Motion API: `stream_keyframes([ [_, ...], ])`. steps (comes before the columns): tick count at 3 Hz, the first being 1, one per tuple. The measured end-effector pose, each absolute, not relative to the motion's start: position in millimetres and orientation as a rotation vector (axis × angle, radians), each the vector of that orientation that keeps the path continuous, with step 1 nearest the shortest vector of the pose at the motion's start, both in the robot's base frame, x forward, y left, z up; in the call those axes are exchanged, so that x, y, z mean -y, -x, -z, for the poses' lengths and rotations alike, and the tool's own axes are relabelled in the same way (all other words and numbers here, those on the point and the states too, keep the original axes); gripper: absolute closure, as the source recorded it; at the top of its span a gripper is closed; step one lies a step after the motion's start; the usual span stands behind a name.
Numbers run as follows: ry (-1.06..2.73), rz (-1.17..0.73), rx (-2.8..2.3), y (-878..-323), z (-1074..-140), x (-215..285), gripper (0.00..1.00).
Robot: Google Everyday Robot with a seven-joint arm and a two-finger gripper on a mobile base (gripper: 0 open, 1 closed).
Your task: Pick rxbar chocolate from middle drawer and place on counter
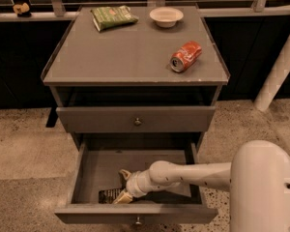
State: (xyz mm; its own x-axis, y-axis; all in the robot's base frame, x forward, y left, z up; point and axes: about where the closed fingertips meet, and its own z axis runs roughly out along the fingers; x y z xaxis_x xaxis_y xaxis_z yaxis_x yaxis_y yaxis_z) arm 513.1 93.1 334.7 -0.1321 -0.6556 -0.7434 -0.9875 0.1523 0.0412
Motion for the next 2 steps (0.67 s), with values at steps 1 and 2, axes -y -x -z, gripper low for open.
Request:
stream_keyframes([
  [1,1.563,-0.743,-1.857,-513.1,-341.2,-93.2,1.00],
  [2,1.587,-0.737,-1.842,-509.3,-355.1,-98.6,1.00],
])
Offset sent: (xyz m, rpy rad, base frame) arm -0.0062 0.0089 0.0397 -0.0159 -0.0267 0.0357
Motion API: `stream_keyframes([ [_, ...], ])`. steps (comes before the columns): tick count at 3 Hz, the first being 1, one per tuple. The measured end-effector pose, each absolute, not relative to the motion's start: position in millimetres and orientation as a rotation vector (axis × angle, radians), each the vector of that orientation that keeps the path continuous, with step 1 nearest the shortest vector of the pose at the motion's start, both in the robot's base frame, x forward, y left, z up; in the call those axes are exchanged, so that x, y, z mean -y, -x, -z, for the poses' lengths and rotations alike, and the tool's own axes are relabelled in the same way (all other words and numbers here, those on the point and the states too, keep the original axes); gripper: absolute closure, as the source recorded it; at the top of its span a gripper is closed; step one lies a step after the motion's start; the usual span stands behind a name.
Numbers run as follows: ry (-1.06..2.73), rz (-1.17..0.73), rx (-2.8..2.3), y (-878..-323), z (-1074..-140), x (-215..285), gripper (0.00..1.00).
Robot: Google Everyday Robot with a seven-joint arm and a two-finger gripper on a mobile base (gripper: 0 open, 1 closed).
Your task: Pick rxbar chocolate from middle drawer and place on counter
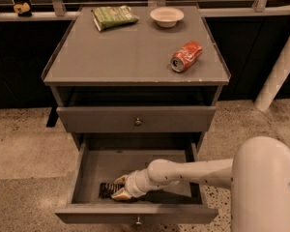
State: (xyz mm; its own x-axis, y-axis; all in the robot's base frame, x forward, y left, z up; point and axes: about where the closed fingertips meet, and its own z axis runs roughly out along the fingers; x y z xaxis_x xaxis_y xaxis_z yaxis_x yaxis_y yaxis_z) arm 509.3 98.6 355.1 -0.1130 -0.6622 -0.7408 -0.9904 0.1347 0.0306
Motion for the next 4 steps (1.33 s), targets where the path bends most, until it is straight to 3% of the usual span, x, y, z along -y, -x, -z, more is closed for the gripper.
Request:
stream_keyframes([
  [3,1.607,-0.664,-1.786,-497.8,-419.0,-90.3,1.00],
  [4,1.585,-0.546,-1.746,-505.4,-472.0,-66.8,1.00],
])
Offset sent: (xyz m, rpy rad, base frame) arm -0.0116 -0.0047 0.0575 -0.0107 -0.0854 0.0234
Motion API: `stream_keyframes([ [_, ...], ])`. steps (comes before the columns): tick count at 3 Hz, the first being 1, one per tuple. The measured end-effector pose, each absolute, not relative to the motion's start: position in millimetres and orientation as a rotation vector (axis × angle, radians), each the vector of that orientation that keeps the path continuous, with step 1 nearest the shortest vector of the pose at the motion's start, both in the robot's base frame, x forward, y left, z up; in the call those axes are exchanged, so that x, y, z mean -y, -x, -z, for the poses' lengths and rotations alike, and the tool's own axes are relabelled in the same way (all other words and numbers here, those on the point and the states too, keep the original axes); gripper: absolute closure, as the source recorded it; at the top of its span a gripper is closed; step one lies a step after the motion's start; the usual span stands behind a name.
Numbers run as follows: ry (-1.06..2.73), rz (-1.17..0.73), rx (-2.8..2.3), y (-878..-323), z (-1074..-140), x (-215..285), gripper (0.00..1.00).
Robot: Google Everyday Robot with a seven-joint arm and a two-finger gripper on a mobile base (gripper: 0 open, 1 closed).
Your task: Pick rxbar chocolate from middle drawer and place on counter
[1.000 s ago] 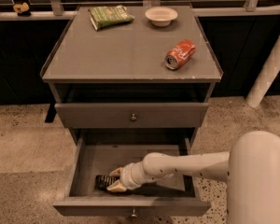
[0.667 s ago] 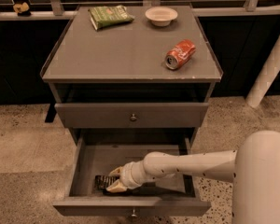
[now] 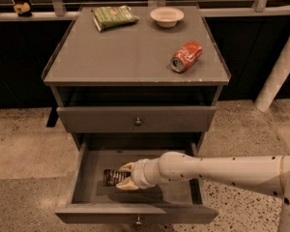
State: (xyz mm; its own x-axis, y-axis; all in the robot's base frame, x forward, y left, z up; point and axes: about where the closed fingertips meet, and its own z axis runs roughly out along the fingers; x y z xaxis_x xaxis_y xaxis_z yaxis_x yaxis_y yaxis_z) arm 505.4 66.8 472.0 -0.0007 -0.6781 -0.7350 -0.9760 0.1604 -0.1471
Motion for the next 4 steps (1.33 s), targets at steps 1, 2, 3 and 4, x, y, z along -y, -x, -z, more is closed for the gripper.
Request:
stream_keyframes([
  [1,1.585,-0.546,-1.746,-505.4,-472.0,-66.8,1.00],
  [2,1.577,-0.493,-1.733,-502.0,-490.1,-63.3,1.00],
  [3,1.557,-0.375,-1.722,-489.5,-528.8,-53.7,1.00],
  [4,1.584,-0.285,-1.674,-492.3,-561.0,-48.8,1.00],
])
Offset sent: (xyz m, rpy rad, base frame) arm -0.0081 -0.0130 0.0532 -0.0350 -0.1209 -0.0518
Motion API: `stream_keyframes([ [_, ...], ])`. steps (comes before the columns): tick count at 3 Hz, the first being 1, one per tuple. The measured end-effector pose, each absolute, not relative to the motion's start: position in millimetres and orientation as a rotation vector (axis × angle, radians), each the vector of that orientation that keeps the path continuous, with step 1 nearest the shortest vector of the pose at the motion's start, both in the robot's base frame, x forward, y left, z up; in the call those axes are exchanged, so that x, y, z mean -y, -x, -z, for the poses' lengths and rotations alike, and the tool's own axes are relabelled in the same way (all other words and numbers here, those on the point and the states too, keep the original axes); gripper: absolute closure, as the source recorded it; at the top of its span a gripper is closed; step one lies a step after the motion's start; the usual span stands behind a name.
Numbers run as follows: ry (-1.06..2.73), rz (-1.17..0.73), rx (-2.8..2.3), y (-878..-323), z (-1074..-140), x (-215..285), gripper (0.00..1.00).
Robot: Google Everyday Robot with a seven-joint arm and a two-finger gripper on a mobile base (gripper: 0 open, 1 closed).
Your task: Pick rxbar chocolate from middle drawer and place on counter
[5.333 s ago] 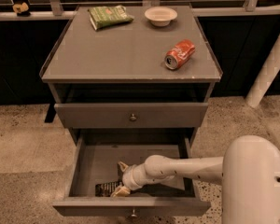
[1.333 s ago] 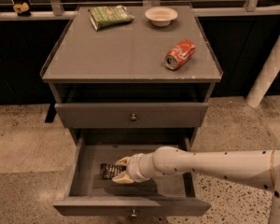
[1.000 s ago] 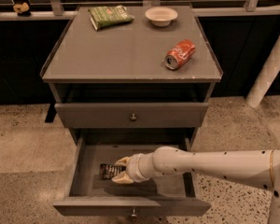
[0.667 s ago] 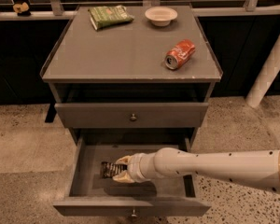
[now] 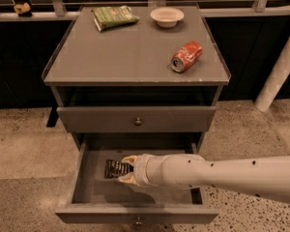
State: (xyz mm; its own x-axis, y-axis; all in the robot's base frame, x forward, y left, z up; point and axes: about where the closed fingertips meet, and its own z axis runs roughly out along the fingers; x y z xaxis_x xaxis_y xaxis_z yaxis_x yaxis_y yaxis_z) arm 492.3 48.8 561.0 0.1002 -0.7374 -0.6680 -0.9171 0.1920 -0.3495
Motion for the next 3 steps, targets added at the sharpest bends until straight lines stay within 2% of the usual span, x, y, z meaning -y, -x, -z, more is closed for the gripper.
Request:
stream_keyframes([
  [2,1.605,-0.284,-1.690,-491.7,-570.9,-40.0,1.00],
  [3,1.658,-0.248,-1.731,-498.9,-610.0,-21.2,1.00],
])
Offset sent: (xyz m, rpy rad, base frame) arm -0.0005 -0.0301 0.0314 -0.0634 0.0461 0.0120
